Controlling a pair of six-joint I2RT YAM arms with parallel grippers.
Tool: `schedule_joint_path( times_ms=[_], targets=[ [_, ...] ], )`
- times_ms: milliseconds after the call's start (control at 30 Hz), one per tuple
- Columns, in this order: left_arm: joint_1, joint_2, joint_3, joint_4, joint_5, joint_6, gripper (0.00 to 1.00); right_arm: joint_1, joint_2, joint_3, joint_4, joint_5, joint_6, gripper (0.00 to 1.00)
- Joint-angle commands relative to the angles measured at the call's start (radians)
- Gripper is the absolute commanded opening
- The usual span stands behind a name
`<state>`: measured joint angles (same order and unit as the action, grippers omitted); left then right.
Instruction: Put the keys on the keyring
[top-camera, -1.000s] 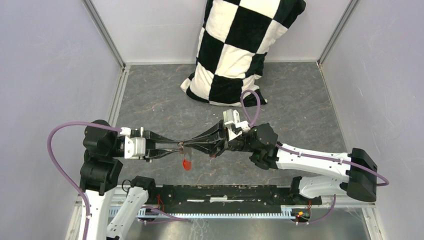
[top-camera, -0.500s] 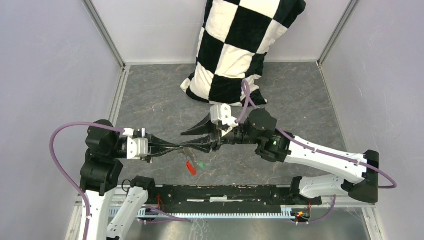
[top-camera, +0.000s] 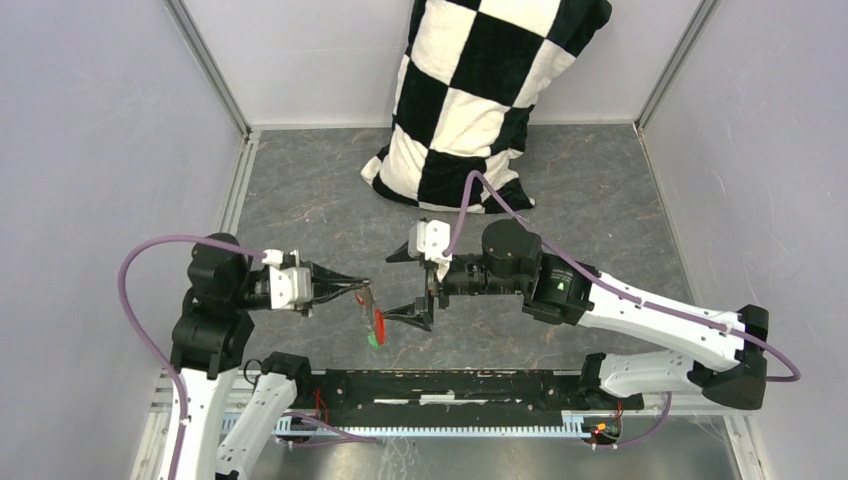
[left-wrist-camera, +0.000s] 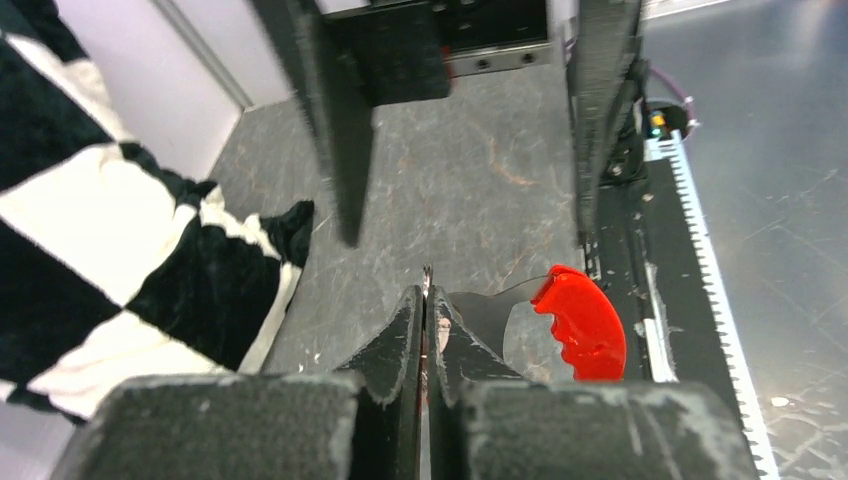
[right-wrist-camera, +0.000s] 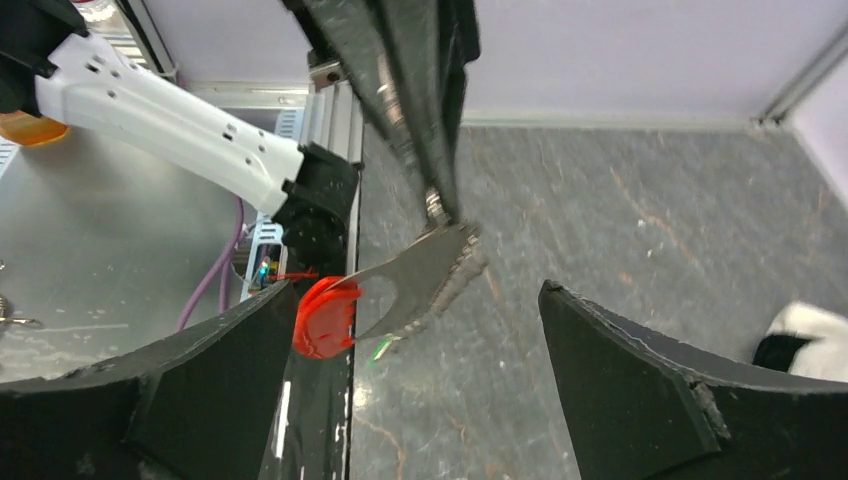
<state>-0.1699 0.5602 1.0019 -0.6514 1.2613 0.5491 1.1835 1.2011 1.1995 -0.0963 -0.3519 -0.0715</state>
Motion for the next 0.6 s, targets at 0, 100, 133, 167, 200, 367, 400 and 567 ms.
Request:
schedule_joint_path(
  times_ms=[0, 100, 133, 167, 200, 367, 400, 567],
  targets=[
    [0.0, 0.037, -0.069, 0.128, -0.136, -0.002, 0.02, -0.003, -0.076, -0.137, 0.15, 0.091, 0.084, 0.98],
    [0.0, 0.046, -0.102, 0.212, -0.202, -0.071, 0.02, 0.019, -0.055, -0.182, 0.186, 0.185, 0.126, 0.98],
    [-0.001, 0.052, -0.103, 0.222, -0.213, -0.082, 0.02, 0.031, -0.046, -0.197, 0.195, 0.249, 0.133, 0.98],
    [-0.001, 0.056, -0.101, 0.226, -0.217, -0.091, 0.02, 0.037, -0.037, -0.217, 0.214, 0.285, 0.136, 0.98],
    [-0.001, 0.06, -0.098, 0.226, -0.218, -0.095, 0.02, 0.043, -0.031, -0.241, 0.243, 0.321, 0.136, 0.98],
    [-0.002, 0.057, -0.097, 0.226, -0.222, -0.109, 0.02, 0.051, -0.024, -0.38, 0.492, 0.408, 0.131, 0.98],
    [-0.001, 0.055, -0.098, 0.226, -0.225, -0.11, 0.02, 0.052, -0.009, -0.382, 0.512, 0.419, 0.123, 0.98],
    [-0.002, 0.046, -0.101, 0.226, -0.232, -0.12, 0.02, 0.059, 0.046, -0.404, 0.622, 0.443, 0.116, 0.98]
  ],
)
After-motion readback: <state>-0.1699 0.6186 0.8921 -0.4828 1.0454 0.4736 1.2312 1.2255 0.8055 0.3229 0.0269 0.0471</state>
